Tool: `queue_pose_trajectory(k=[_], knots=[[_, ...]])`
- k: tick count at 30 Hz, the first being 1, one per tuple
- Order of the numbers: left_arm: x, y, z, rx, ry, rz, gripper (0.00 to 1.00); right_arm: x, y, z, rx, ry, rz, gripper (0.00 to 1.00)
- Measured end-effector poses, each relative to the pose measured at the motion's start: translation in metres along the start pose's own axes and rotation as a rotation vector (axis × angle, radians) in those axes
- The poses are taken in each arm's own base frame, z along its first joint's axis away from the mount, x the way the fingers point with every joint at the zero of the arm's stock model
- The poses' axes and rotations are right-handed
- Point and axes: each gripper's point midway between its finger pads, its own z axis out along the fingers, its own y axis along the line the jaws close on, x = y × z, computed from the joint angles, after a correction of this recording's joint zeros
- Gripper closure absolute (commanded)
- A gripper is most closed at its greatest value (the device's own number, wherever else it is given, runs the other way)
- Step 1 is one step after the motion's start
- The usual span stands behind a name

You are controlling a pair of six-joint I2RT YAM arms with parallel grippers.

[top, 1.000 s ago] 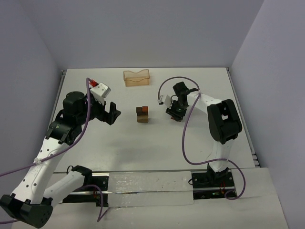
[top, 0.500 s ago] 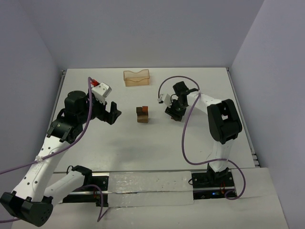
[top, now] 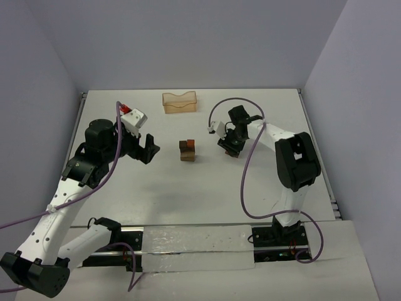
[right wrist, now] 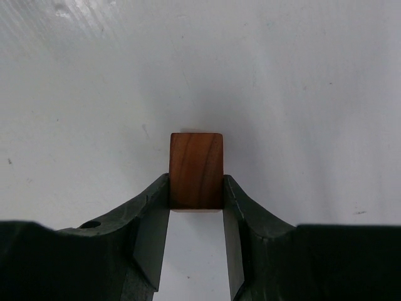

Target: Build the wood block tower

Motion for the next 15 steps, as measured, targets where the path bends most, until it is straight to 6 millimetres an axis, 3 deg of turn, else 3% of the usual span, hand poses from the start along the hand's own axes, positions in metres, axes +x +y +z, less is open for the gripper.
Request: queue_pose_trajectory(k=[6,11,15], knots=[[0.003,0.000,0.006,0.014,0.022,-0.002,0.02,-0.016,0.005,-0.030,-0.029,-0.038,-0.026,1.00],[0.016,0.015,0.026,0.012,0.097,-0.051,0.02,-0.061,-0.004,-0.071,-0.023,-0.116,-0.100,1.00],[0.022,0.018,0.032,0.032,0.120,-0.078,0.04,-0.097,0.005,-0.101,-0.027,-0.163,-0.186,1.00]])
